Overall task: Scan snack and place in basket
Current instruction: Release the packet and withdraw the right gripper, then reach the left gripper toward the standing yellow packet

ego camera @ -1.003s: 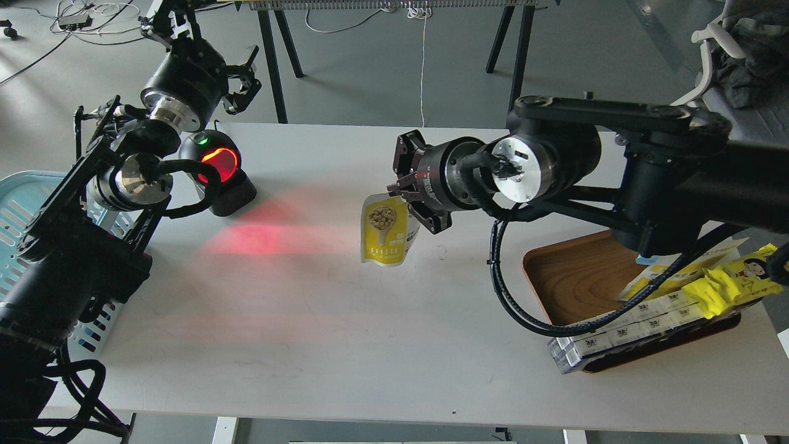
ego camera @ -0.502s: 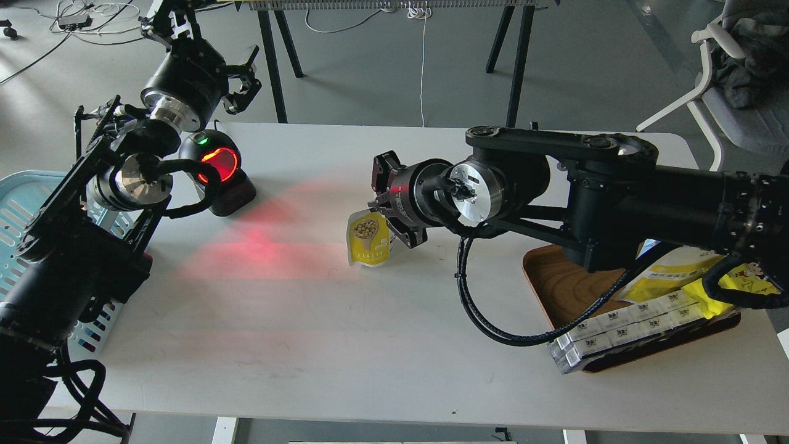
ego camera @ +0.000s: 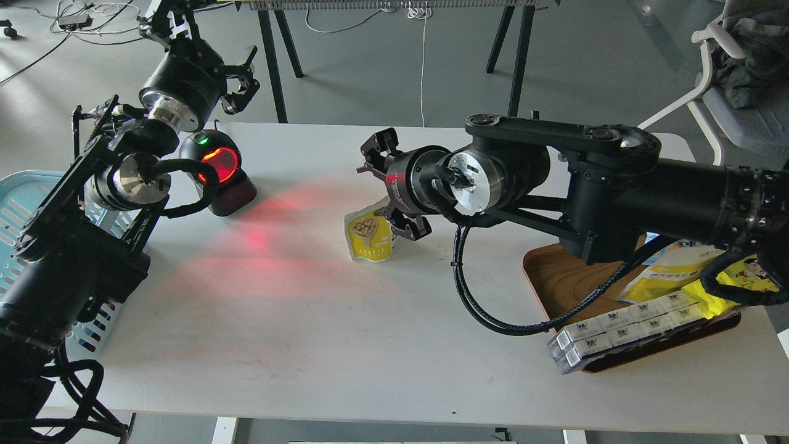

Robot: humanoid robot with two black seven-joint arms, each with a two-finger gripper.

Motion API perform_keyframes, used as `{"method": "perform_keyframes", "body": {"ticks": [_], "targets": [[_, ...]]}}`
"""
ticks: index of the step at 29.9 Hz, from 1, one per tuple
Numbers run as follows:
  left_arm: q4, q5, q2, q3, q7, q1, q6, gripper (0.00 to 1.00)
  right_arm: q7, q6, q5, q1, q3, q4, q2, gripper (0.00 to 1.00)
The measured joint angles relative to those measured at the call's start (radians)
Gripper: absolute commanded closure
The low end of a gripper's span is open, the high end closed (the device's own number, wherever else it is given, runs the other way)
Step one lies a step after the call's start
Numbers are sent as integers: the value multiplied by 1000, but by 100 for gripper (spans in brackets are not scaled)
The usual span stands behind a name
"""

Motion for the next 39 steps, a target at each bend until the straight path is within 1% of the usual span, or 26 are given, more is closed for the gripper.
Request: {"method": "perform_keyframes", "body": {"ticks": [4, 8, 10, 14, 17, 20, 22, 25, 27, 32, 34, 35, 37, 39], "targets": [[23, 0, 14, 0, 7, -16, 0, 0, 0, 0, 1, 9, 40, 62, -90, 0], [53, -3, 53, -1, 12, -47, 0, 0, 0, 0, 1, 18, 92, 139, -244, 0], [67, 2, 77, 1, 29, -59, 0, 0, 0, 6, 1, 15, 127, 154, -329, 0], [79, 9, 134, 13, 87, -83, -7, 0, 0, 74, -1, -24, 220, 150, -477, 0], [60, 32, 190, 50, 100, -95, -26, 0, 0, 125, -2, -89, 308, 129, -558, 0], [12, 117, 253, 119, 98, -118, -41, 0, 0, 179, -2, -163, 382, 67, -604, 0], [-29, 188, 295, 169, 92, -127, -44, 0, 0, 242, -1, -220, 430, -14, -611, 0], [-96, 291, 382, 230, 74, -130, -45, 0, 0, 397, 1, -307, 515, -163, -605, 0], [-157, 352, 459, 258, 66, -129, -45, 0, 0, 521, 4, -360, 579, -267, -591, 0], [-353, 482, 699, 317, 63, -112, -46, 0, 2, 778, 12, -451, 689, -484, -530, 0], [-420, 506, 778, 344, 63, -110, -48, 0, 32, 882, 13, -483, 711, -554, -515, 0], [-452, 515, 814, 355, 63, -110, -50, 0, 56, 924, 13, -501, 717, -586, -505, 0], [-500, 534, 863, 366, 63, -110, -64, 0, 100, 963, 14, -531, 722, -624, -489, 0], [-533, 572, 886, 370, 67, -110, -100, 0, 126, 973, 15, -550, 723, -634, -483, 0]]}}
